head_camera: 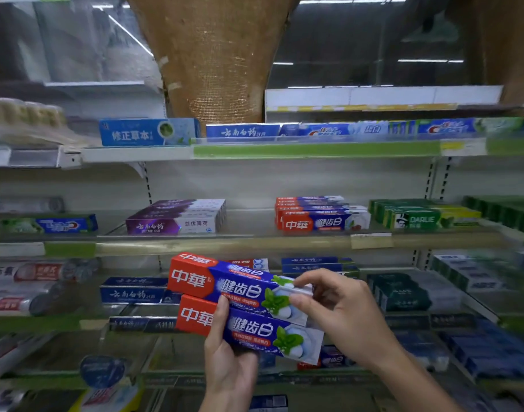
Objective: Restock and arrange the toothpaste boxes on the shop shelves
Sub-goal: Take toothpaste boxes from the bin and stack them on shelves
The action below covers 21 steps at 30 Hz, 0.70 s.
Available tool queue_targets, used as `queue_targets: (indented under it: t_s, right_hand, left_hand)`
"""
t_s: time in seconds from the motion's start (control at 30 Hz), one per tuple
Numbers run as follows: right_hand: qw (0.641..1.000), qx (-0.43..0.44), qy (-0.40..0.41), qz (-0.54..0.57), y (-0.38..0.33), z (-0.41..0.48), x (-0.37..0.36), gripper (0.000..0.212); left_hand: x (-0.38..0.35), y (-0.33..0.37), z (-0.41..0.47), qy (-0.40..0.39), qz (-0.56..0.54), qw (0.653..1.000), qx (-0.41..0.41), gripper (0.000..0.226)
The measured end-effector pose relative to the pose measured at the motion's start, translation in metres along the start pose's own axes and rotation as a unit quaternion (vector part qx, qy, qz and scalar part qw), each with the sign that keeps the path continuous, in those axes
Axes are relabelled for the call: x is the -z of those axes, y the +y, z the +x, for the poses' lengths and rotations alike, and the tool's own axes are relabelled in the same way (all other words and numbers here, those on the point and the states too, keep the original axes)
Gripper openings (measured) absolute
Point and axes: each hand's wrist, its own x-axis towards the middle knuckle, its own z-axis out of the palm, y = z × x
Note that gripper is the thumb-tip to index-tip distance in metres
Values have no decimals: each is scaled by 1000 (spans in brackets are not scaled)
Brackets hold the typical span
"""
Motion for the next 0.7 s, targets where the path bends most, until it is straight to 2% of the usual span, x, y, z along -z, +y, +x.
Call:
queue_targets:
  t_s: [0.07, 0.17, 0.47, 0.7]
  right_hand:
    - [1000, 2, -1, -4, -10, -11, 10, 24]
    - [999, -4, -8, -40, -19, -21, 27, 11]
    - [997, -64, -20, -36, -2, -19, 63, 36]
    - [992, -95, -84, 27, 46, 16, 91, 43]
  left_hand:
    - [0, -5, -10, -17, -9, 1000, 18, 107]
    - [-5, -12, -20, -38, -9, 999, 31, 110]
    - [-26, -39, -12, -67, 31, 995, 65, 122]
    - [-51, -72, 30, -83, 35, 994, 61, 119]
